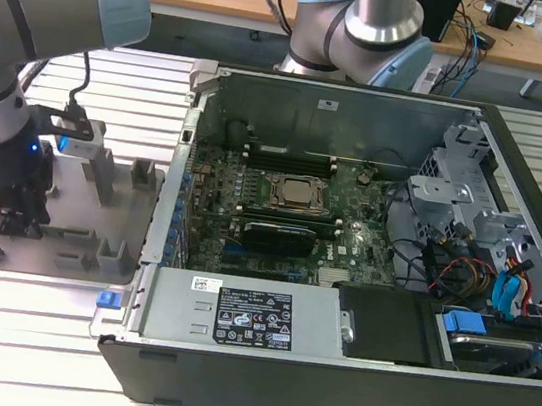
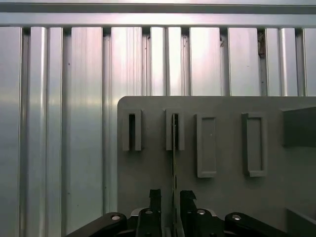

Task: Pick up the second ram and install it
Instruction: 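Pick up the second ram and move it above second insertion slot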

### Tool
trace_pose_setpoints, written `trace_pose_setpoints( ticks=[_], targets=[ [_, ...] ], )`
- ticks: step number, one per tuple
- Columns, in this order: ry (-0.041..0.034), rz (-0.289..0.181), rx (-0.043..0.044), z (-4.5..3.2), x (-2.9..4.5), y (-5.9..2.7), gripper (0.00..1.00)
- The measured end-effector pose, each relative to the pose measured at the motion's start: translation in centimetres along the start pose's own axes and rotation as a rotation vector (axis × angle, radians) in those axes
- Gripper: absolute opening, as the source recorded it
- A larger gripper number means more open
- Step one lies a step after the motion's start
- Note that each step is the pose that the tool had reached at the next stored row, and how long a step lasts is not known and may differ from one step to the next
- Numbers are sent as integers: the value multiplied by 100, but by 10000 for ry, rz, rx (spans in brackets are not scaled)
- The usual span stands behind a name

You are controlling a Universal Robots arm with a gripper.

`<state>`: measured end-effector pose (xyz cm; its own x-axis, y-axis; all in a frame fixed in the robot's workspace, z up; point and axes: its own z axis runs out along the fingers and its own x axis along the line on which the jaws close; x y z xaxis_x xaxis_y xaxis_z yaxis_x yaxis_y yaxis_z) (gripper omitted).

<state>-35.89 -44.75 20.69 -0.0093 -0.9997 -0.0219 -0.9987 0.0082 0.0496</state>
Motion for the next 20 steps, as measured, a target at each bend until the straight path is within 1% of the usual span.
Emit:
trace_pose_setpoints(
  ticks=[1,2,6,7,8,20],
  targets=[
    [-2,-1,1,33,1,-2,30],
    [-10,0,0,49,1,-2,30],
    [-14,-1,0,50,1,-2,29],
    [-14,-1,0,49,1,-3,15],
    [-15,-1,0,49,1,-3,13],
    [-20,-1,0,49,1,-2,13]
  ],
)
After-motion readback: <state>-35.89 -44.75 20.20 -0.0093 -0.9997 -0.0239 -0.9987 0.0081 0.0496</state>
